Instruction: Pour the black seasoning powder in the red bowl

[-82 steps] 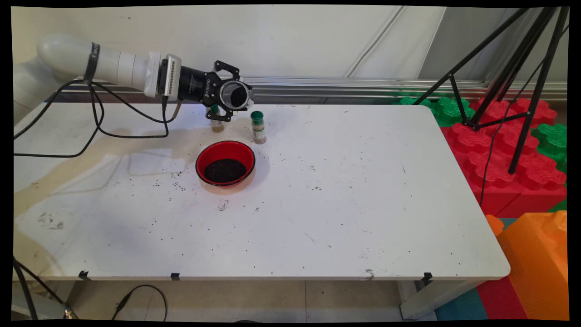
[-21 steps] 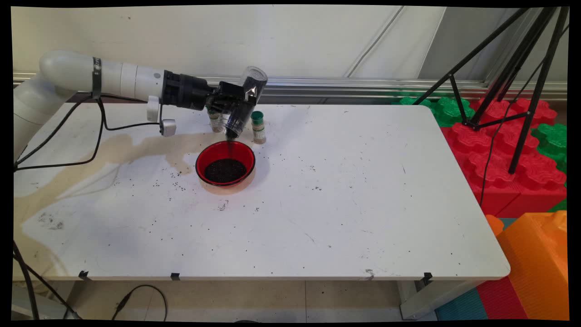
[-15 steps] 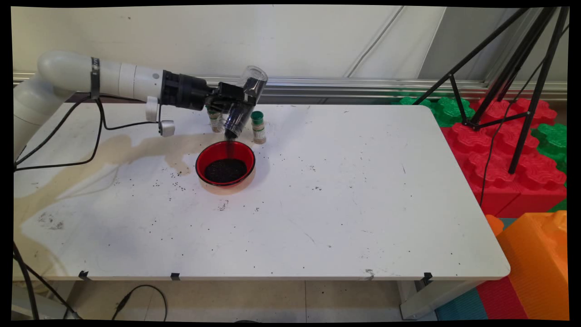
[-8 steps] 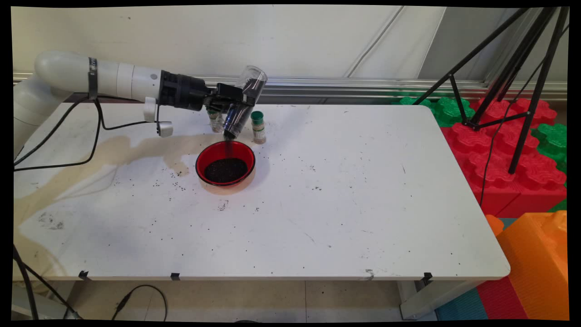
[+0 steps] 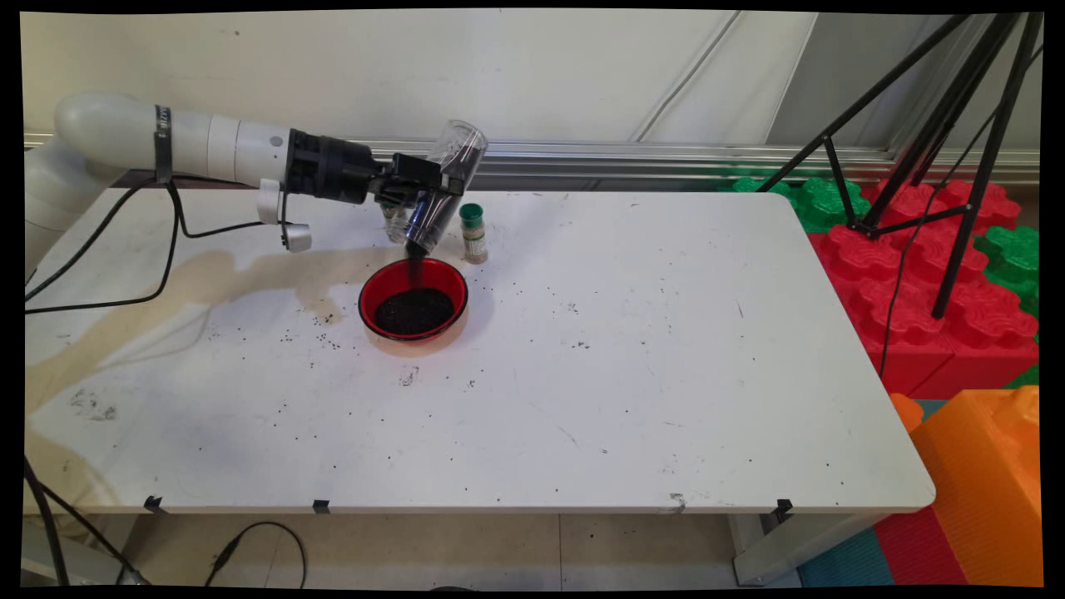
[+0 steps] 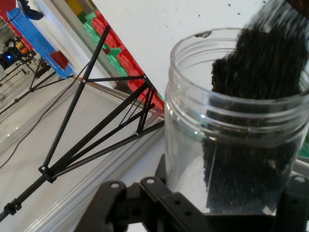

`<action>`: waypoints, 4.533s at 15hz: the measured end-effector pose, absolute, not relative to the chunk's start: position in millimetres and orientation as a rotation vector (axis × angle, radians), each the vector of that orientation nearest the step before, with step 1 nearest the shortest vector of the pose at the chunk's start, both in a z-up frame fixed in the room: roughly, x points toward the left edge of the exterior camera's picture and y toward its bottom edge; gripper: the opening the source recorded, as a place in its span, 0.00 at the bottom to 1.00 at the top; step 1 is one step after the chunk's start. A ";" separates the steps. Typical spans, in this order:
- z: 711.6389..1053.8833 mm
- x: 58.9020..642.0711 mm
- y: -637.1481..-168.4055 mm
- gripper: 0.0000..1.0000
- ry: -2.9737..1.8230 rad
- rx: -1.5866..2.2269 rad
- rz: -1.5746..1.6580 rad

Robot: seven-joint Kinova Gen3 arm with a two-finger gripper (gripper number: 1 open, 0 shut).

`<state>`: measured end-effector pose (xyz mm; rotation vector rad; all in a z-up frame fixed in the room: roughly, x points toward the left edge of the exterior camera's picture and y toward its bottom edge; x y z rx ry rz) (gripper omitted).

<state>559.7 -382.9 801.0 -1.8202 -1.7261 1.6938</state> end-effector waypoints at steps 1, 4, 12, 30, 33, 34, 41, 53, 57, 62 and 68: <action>801.3 559.9 -382.5 0.00 -1.724 -1.823 1.696; 802.3 560.6 -381.2 0.00 -1.715 -1.832 1.702; 803.9 562.4 -378.5 0.00 -1.682 -1.878 1.726; 809.7 561.8 -374.0 0.00 -1.579 -2.010 1.811; 811.1 561.5 -372.5 0.00 -1.556 -2.033 1.828; 811.3 561.5 -372.1 0.00 -1.551 -2.039 1.832; 814.4 563.2 -365.2 0.00 -1.500 -2.089 1.862; 818.5 564.0 -357.9 0.00 -1.408 -2.182 1.930; 820.2 564.4 -356.0 0.00 -1.362 -2.218 1.962; 823.8 566.0 -351.9 0.00 -1.303 -2.252 2.005; 828.4 568.5 -344.9 0.00 -1.243 -2.269 2.045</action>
